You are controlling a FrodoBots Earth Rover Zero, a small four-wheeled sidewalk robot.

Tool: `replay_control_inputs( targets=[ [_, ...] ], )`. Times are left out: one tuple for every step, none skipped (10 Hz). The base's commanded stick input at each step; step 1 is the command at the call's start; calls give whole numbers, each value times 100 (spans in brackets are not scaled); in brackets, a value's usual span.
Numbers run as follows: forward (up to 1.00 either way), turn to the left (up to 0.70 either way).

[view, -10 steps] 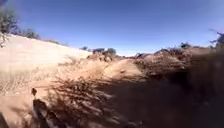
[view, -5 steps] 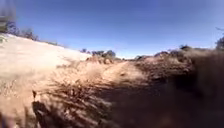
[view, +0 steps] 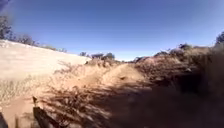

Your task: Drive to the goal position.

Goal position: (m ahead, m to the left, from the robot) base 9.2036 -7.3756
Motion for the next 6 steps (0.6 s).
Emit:
replay_control_inputs(
  targets=[
    [50, 0],
    [50, 0],
    [50, 0],
    [50, 0],
    [50, 0],
    [50, 0]
  ],
)
